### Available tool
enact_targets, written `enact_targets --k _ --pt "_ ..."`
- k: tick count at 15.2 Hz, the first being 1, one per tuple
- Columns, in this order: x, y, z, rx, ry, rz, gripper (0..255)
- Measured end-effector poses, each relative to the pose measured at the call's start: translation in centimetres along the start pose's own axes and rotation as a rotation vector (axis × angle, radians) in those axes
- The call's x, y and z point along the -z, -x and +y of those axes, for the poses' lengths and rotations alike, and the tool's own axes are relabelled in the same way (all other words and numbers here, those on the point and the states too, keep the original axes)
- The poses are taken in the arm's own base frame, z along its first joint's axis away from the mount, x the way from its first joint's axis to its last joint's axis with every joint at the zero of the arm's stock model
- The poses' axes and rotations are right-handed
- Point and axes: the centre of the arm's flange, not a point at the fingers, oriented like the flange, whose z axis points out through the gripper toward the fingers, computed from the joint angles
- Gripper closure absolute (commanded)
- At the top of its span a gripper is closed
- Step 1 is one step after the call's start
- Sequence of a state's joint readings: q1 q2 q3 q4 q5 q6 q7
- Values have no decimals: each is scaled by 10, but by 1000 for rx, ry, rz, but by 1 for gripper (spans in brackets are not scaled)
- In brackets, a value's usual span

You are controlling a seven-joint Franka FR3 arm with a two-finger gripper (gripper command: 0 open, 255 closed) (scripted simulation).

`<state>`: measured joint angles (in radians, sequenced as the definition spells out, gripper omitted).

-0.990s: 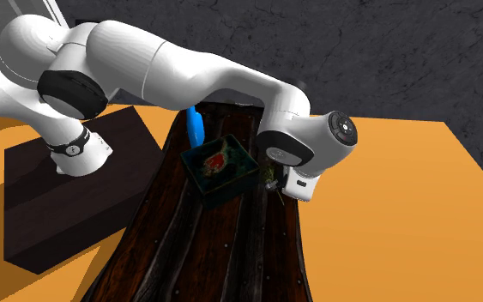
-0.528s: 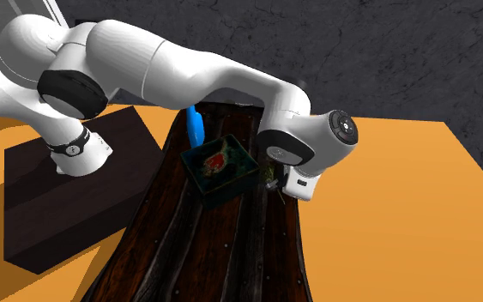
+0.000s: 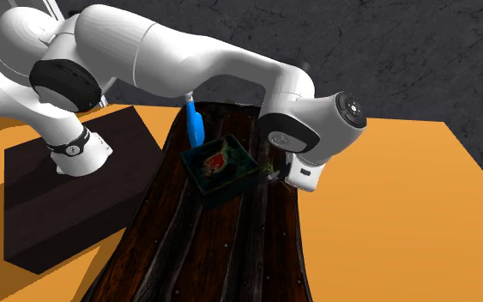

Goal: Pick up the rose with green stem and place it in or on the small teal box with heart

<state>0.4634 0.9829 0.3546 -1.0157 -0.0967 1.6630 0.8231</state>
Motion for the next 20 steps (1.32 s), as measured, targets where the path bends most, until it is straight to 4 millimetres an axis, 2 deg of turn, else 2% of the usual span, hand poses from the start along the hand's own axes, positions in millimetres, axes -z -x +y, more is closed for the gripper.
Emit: enact_targets --k 20 --pt "100 36 7 0 0 0 255"
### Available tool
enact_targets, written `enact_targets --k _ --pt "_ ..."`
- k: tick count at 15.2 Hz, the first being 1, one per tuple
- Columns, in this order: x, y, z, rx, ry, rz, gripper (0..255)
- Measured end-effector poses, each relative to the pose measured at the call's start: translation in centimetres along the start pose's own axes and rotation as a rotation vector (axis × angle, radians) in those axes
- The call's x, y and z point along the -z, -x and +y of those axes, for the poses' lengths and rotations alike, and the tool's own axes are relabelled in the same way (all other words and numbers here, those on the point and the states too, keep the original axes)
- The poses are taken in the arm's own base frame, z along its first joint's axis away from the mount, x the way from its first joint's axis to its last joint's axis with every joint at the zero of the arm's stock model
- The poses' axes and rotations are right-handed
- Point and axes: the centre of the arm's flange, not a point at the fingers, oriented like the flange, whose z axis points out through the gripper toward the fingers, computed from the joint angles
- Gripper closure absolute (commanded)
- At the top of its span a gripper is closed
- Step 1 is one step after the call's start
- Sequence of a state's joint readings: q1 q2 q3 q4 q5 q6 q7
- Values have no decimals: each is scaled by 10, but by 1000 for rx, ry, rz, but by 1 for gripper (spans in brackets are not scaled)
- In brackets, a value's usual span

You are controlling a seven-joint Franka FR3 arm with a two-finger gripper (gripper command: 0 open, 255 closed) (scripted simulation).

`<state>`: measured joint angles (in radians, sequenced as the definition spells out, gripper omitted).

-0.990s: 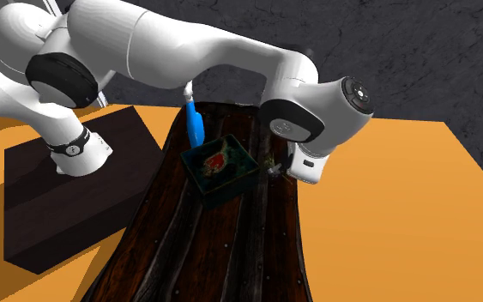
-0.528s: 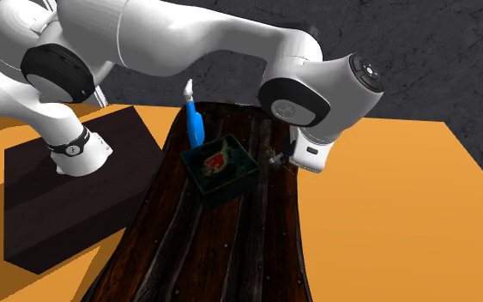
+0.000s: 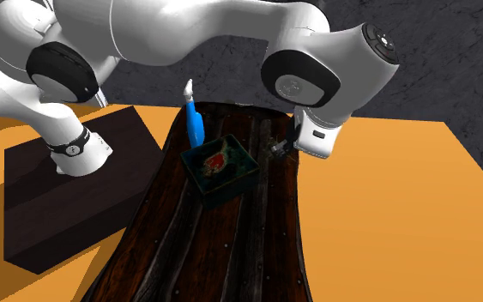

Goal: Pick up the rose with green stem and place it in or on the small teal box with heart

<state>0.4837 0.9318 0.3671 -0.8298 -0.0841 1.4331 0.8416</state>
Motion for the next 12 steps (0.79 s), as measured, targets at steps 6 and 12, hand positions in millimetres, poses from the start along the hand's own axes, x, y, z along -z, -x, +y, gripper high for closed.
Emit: enact_targets --k 6,12 --pt "30 12 2 0 0 0 255" --pt "19 56 48 2 -1 -2 255"
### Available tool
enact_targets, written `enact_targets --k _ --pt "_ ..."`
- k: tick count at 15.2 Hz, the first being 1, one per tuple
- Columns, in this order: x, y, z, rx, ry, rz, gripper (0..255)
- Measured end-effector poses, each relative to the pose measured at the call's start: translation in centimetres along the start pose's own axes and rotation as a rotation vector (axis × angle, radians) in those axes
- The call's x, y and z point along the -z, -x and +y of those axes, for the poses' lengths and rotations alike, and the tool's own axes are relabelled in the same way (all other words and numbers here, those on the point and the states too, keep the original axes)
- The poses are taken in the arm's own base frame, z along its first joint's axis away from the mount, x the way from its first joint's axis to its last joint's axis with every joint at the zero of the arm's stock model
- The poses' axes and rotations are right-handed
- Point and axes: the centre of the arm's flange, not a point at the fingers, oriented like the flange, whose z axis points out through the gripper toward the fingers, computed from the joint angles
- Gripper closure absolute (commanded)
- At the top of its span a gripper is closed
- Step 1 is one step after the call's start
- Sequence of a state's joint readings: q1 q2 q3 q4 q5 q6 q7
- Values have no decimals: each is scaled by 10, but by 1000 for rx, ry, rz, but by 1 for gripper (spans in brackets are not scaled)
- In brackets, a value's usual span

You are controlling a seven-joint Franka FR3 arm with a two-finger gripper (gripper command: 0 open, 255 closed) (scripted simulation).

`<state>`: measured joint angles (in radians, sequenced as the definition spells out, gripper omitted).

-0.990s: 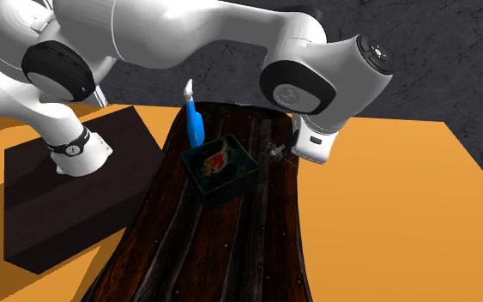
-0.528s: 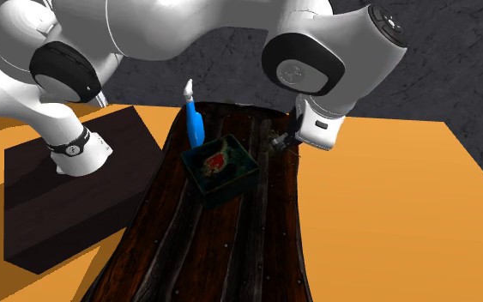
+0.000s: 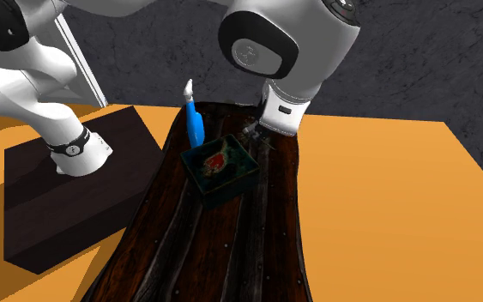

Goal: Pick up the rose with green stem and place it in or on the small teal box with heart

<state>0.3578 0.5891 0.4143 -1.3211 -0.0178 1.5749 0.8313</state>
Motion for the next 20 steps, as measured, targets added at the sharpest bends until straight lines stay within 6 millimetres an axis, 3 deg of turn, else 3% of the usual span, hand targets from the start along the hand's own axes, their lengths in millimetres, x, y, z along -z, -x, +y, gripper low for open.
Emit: enact_targets --k 7,20 --pt "-29 57 59 -1 2 1 255" --pt "-93 40 59 -2 2 1 255"
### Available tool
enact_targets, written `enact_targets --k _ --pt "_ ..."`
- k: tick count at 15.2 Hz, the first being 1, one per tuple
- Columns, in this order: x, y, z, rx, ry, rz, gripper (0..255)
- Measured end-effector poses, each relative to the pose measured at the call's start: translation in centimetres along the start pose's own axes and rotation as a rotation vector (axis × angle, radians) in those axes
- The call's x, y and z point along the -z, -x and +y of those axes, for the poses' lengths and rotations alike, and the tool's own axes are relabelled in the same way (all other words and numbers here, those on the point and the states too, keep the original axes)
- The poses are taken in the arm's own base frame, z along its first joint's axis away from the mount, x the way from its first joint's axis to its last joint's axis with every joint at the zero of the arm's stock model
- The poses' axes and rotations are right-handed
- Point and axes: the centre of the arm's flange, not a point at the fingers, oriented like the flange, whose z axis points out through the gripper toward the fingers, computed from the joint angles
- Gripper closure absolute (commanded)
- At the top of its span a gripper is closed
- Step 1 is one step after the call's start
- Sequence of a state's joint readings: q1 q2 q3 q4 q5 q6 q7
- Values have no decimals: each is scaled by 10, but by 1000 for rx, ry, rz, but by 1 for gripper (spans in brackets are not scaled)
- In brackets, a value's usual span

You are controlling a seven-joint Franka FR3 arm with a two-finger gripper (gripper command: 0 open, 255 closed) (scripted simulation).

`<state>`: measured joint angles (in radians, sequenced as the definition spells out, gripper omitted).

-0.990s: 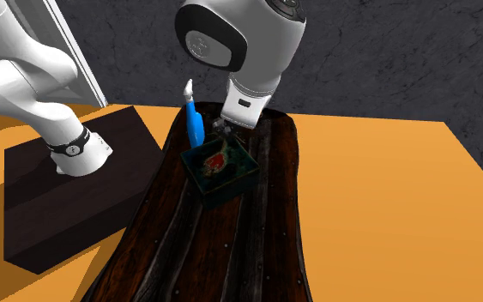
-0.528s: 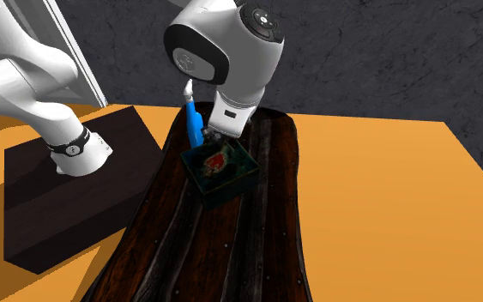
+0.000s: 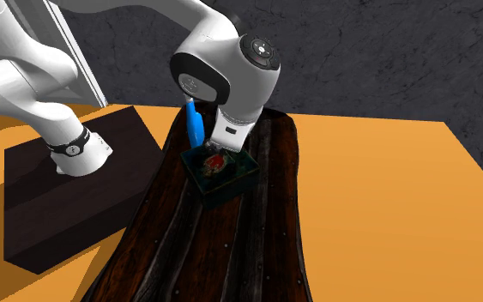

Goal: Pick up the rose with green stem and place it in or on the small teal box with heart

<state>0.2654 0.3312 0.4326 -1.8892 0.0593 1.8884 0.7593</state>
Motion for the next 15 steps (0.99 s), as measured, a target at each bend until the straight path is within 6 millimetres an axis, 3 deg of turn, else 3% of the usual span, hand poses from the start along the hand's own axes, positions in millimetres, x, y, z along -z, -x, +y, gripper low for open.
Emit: enact_targets --k 6,7,13,15 --pt "-4 -2 0 0 0 0 255" --pt "-4 -2 0 0 0 0 0" --pt "-4 -2 0 0 0 0 0" --pt "14 -3 1 0 -1 1 0"
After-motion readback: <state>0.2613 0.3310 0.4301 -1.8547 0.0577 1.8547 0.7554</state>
